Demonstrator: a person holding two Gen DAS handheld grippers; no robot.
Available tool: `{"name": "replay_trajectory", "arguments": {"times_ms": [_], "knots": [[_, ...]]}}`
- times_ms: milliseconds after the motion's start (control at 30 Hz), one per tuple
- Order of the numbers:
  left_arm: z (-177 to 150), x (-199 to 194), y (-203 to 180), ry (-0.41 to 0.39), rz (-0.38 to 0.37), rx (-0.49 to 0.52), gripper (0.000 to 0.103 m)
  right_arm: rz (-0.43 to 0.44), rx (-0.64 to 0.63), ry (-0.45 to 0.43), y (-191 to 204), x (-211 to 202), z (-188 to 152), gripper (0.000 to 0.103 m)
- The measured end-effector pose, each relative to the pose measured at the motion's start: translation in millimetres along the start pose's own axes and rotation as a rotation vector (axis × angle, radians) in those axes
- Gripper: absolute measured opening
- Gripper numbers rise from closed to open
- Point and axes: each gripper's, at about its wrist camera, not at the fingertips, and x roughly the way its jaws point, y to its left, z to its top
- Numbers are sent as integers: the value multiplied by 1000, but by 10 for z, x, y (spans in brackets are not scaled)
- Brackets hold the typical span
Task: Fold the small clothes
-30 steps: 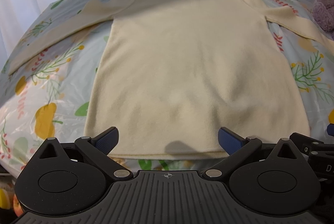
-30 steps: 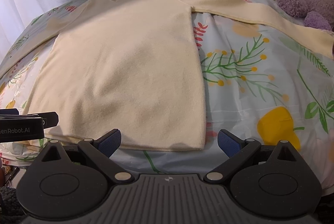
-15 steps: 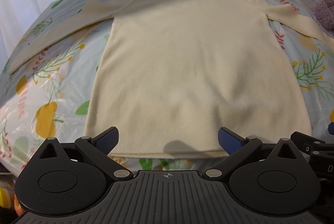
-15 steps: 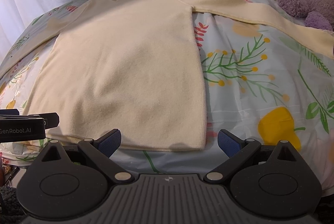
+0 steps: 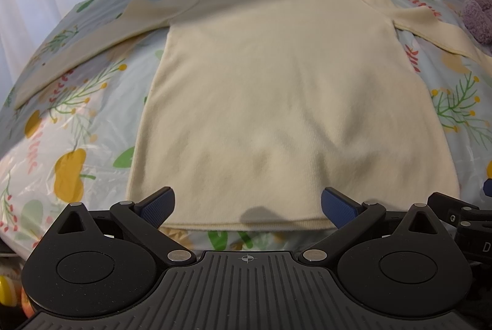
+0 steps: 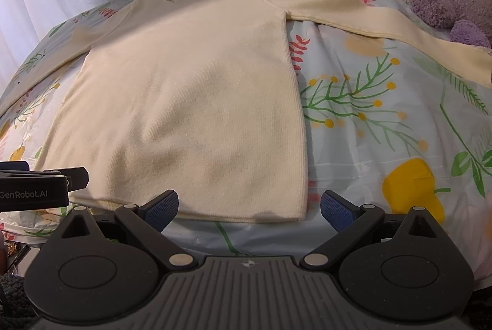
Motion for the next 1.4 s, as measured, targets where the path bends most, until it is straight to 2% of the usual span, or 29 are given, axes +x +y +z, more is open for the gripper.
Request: {"name": "replay_trajectory", "arguments": {"times_ms": [967,1400], "knots": [[-61,-35,53,7,-3,-7,103,1,-9,-20,43,-65,-31,99],[-50,19,59,40,-9,-13,103,18,-16,2,55,-22,-24,99]]}}
